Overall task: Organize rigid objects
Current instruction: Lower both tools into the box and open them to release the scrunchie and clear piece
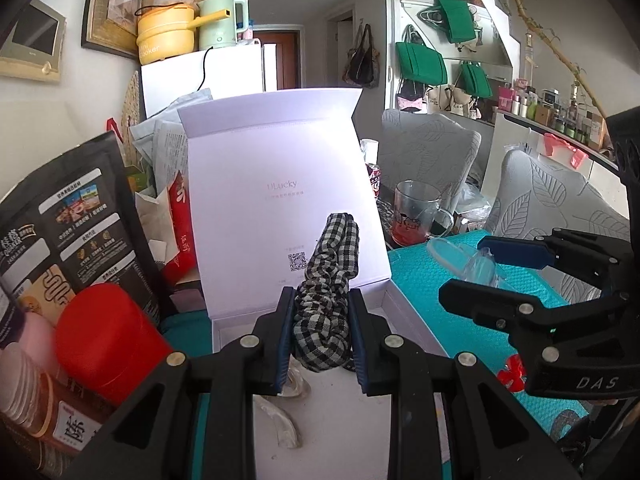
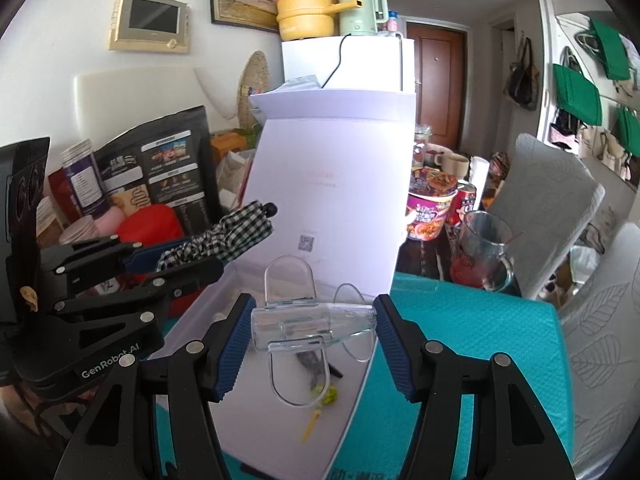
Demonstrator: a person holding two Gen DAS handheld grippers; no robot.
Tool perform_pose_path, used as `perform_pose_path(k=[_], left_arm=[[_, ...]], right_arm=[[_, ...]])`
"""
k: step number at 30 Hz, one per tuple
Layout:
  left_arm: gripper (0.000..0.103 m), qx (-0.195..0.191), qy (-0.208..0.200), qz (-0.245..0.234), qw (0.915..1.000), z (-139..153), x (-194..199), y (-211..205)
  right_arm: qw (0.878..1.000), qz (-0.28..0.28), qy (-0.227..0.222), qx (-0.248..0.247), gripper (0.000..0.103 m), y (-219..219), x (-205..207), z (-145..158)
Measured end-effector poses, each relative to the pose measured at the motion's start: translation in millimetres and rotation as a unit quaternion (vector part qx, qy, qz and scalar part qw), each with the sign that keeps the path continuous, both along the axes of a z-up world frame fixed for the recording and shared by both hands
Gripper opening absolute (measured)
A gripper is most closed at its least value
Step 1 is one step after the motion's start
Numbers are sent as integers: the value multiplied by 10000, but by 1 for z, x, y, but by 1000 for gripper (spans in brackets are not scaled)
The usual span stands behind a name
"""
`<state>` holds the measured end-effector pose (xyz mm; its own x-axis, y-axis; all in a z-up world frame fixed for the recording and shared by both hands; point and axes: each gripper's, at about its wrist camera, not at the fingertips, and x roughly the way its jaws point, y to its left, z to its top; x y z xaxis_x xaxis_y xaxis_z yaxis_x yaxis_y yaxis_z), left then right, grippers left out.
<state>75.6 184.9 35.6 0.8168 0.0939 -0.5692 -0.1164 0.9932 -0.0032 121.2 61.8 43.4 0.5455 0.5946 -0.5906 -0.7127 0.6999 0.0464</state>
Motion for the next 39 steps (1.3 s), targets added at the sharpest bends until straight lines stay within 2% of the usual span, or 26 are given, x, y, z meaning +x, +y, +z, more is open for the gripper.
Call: perform_pose_path(k=[16,31,37,39], left_arm=[[25,-144,532,113,9984,-38,34,20],[25,-326,1105,38,9933,-71,53,15],[25,-451,1270,96,9908,-81,58,19],[25,-596,1341,73,9892,-85,60,22]], right_arm=[[9995,74,297,-95,60,28,41,-29],[9973,-12,611,-396,60,33,60,-64],[9957,6,747,-549,60,38,65,-76],[9953,25,772,-592,60,40,66,-79]])
